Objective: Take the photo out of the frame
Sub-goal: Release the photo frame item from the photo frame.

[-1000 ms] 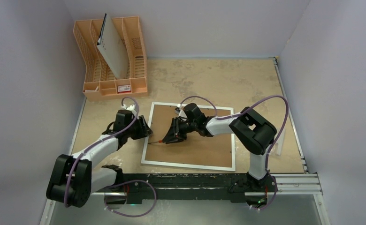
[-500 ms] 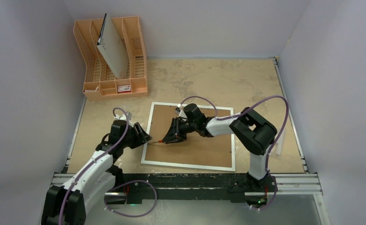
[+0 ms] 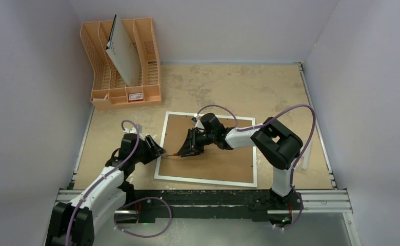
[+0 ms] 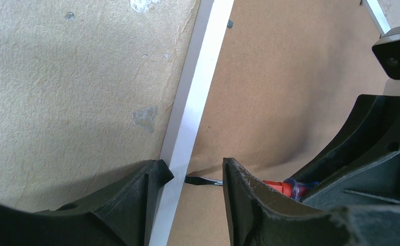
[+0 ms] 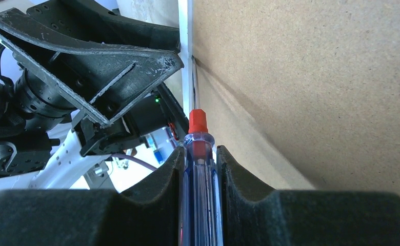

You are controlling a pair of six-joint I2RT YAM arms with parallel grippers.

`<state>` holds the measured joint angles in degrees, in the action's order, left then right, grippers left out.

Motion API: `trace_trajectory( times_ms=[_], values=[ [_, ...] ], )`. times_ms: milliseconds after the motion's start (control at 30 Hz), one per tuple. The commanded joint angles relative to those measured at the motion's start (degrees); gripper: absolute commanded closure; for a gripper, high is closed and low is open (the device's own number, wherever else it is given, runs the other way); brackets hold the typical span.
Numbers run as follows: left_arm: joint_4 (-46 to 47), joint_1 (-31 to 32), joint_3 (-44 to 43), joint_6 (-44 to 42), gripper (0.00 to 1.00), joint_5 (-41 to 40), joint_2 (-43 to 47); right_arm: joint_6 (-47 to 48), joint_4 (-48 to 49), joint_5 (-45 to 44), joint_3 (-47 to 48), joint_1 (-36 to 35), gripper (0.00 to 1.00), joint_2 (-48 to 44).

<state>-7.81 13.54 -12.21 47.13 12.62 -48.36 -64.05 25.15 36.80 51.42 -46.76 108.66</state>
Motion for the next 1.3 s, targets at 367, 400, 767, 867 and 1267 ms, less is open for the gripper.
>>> trace_trajectory(
  times_ms=[367,400,767,867,1267],
  values=[
    [-12.4,0.8,-5.1,-0.6,0.45,-4.7,2.7,2.3,-5.9,-4.6,1.3,-0.7,1.00,1.3],
    [-11.9,0.9,-4.2,-0.2,0.45,-4.0,2.6,2.3,-6.0,-4.5,1.3,-0.7,1.00,1.3],
    [2.8,0.9,2.9,2.5,0.46,9.8,-0.6,2.0,-5.3,-4.3,1.6,-0.7,1.00,1.5],
    [6.7,1.0,4.7,4.9,0.48,12.6,-1.8,1.6,-4.4,-4.3,1.6,-0.7,1.00,1.6],
    [10.9,3.8,7.1,8.9,0.56,12.8,0.4,1.1,-4.0,-5.5,2.2,-1.5,1.00,2.5]
  ],
)
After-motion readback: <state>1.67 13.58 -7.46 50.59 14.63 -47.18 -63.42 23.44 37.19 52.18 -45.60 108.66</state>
